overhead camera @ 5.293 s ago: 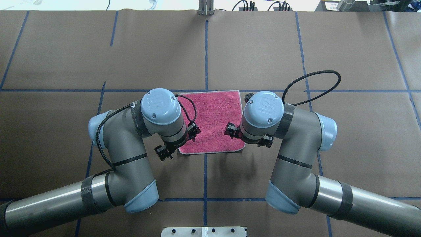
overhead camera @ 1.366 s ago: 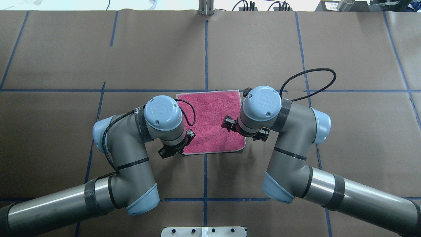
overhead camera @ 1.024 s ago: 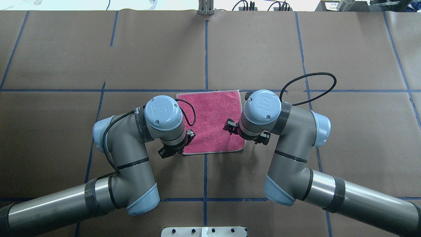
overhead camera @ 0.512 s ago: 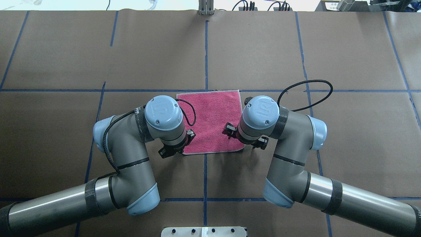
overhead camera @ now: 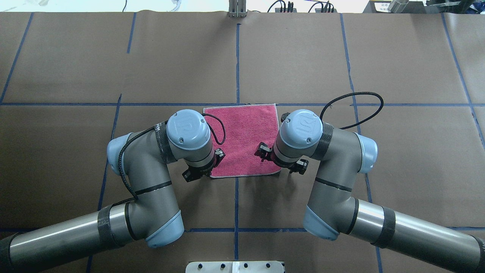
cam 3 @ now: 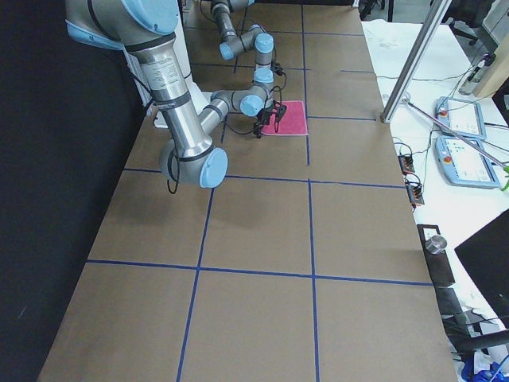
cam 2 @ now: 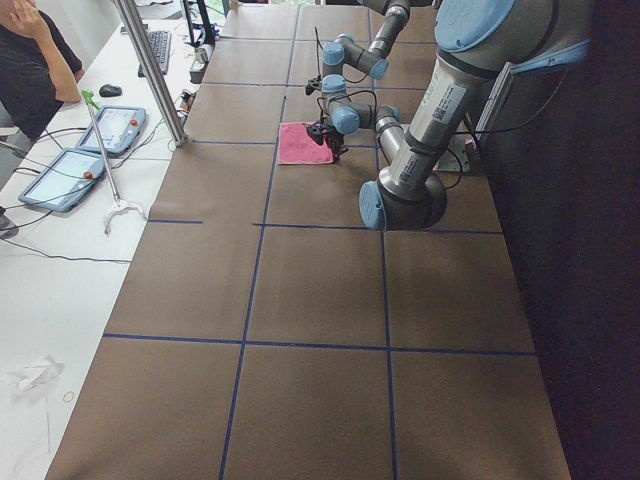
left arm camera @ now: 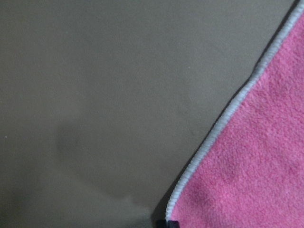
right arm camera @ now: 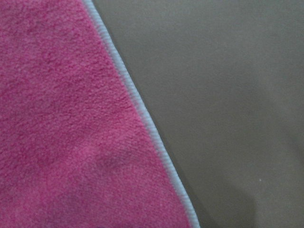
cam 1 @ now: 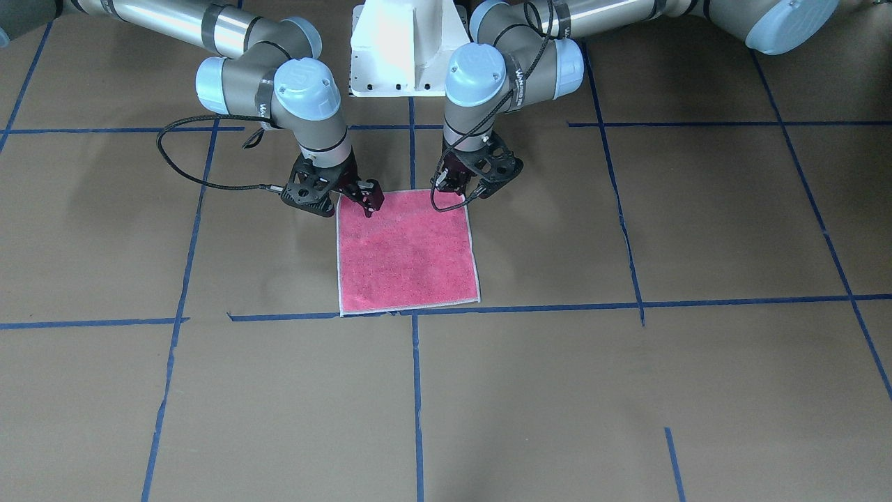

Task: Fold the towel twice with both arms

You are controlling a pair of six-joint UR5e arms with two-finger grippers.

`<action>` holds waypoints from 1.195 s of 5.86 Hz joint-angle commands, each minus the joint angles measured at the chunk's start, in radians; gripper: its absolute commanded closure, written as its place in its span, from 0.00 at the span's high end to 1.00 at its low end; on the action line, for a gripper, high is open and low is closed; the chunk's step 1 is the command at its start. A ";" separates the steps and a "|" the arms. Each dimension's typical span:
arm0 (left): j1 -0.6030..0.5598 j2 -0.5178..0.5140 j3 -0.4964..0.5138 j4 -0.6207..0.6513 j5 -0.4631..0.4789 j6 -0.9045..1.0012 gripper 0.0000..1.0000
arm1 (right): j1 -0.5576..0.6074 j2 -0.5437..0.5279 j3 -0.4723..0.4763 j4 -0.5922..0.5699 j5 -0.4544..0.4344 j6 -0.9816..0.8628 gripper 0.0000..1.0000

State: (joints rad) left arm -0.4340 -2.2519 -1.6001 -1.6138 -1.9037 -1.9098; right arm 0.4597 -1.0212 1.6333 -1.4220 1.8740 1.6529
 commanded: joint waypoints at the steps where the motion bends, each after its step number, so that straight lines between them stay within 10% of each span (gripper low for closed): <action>1: 0.000 0.000 0.000 0.000 0.000 0.000 0.04 | 0.002 -0.003 0.020 -0.006 0.001 0.005 1.00; 4: -0.002 -0.002 -0.001 0.000 0.000 0.006 0.04 | 0.002 -0.013 0.043 -0.038 -0.001 0.005 0.97; 7: -0.003 -0.002 0.000 0.000 0.000 0.006 0.04 | 0.002 -0.019 0.043 -0.038 -0.001 0.008 0.57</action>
State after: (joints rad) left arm -0.4370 -2.2534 -1.6001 -1.6137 -1.9037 -1.9038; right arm 0.4617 -1.0390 1.6779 -1.4603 1.8733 1.6592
